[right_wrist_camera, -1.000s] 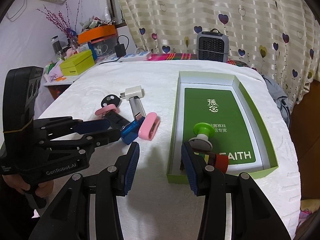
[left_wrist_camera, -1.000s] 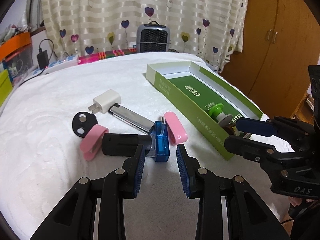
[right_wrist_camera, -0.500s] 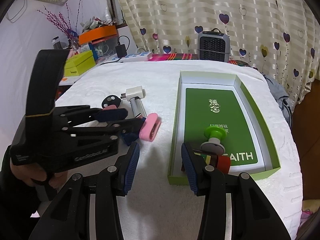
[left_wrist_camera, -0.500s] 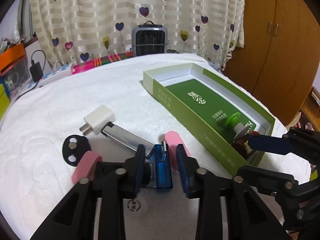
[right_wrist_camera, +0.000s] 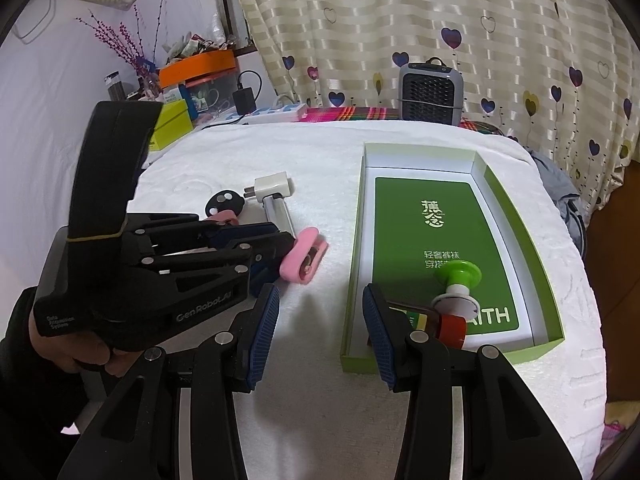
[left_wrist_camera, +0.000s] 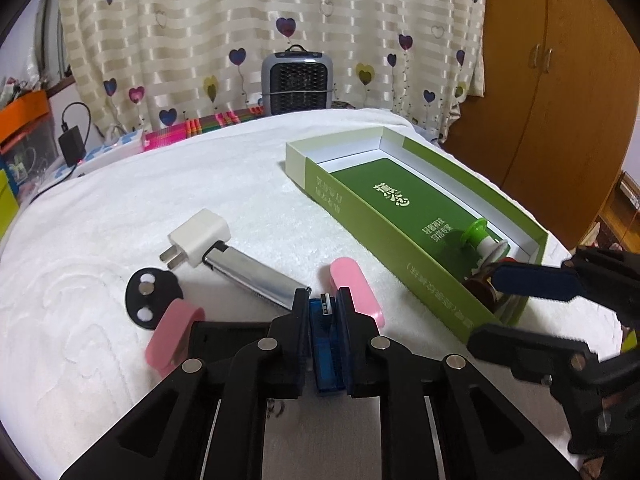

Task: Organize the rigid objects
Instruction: 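Grasp the blue USB drive with the left tool, then grasp the pink clip with the right tool while the left tool holds the USB drive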

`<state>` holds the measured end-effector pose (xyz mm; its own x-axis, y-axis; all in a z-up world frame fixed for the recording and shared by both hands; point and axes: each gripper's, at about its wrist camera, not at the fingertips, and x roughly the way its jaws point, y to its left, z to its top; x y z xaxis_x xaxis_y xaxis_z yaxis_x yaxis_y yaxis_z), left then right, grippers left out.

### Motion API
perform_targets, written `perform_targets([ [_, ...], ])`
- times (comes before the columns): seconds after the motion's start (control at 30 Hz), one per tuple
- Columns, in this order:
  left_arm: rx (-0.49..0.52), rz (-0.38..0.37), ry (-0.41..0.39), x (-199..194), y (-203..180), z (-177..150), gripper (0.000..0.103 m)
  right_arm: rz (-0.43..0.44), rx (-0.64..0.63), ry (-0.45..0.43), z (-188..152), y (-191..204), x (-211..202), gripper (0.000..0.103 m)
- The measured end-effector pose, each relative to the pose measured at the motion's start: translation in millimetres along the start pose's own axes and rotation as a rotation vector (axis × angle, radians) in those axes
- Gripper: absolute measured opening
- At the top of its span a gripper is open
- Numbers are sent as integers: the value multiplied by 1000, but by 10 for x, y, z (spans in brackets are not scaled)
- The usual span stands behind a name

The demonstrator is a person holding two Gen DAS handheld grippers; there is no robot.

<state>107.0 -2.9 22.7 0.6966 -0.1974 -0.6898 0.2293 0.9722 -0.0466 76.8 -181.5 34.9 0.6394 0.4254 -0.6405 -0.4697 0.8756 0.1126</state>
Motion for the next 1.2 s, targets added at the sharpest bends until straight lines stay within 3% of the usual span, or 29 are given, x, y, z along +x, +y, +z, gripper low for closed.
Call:
perform_targets([
  [0.07,-2,-14,-13,-71,13,-32,4,0,-4,-1,6,11,2,45],
  [0.63,-30,-31,-36,-442,273,-382,5,14,-49,33,115,234,209,45],
  [0.73,-35,-38,-30,-458,313,-408,11,15,-59,45,137,284,280,45],
  [0.8,-35,-45,-32,-466,325,-411,24,12,-63,57,158,320,343,45],
  [0.97,-13,-79,-27,-500,322,-444,34,-18,-66,90,199,368,473,45],
  [1.2,4,-88,1,-467,299,-454,35,-64,-61,135,227,363,620,45],
])
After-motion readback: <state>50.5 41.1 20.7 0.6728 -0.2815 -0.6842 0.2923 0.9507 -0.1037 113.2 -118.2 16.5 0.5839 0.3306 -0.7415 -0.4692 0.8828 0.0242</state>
